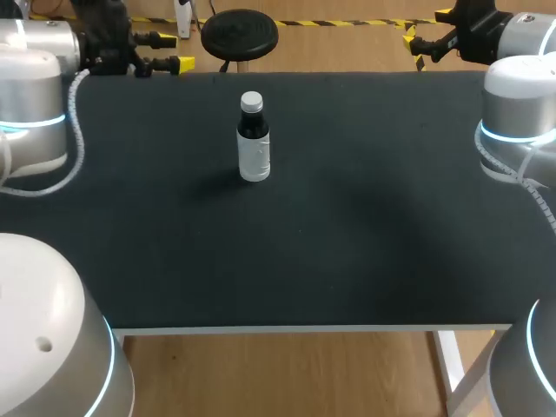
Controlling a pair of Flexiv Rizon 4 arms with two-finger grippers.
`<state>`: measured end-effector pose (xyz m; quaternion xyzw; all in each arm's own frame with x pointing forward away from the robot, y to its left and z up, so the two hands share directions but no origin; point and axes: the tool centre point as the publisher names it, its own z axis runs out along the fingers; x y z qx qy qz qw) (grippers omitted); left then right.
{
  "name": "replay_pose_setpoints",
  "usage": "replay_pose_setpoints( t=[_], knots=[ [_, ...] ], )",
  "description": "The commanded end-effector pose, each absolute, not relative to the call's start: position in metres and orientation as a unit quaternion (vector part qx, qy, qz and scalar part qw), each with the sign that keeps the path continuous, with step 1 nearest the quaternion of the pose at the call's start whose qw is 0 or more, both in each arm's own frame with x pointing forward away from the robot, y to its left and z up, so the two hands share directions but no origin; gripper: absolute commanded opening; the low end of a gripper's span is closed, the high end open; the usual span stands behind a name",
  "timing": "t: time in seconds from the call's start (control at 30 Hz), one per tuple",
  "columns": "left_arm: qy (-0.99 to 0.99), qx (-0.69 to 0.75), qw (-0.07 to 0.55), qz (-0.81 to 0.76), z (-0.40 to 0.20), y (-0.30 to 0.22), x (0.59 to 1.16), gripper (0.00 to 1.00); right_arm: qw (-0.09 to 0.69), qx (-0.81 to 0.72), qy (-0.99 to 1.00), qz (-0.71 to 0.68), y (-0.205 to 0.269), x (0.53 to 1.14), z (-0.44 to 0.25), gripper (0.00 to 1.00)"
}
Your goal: Unscrew the bottle cap
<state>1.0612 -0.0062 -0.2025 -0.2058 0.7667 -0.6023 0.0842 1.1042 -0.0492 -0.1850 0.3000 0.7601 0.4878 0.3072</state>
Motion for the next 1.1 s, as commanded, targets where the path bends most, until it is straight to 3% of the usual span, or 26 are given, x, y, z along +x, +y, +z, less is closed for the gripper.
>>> replay_pose_setpoints(
  t=[0.03, 0.6, 1.1],
  knots=[
    [0.77, -0.134, 0.003, -0.624, -0.213, -0.004, 1.063, 1.0, 0.307, 0.3, 0.76, 0.488, -0.05, 1.104, -0.185, 1.0],
    [0.767, -0.003, -0.031, -0.64, -0.235, -0.024, 1.037, 1.0, 0.307, 0.3, 0.76, 0.488, -0.05, 1.104, -0.185, 1.0],
    [0.758, 0.018, -0.027, -0.652, -0.259, -0.048, 1.013, 1.0, 0.307, 0.3, 0.76, 0.488, -0.05, 1.104, -0.185, 1.0]
  ],
)
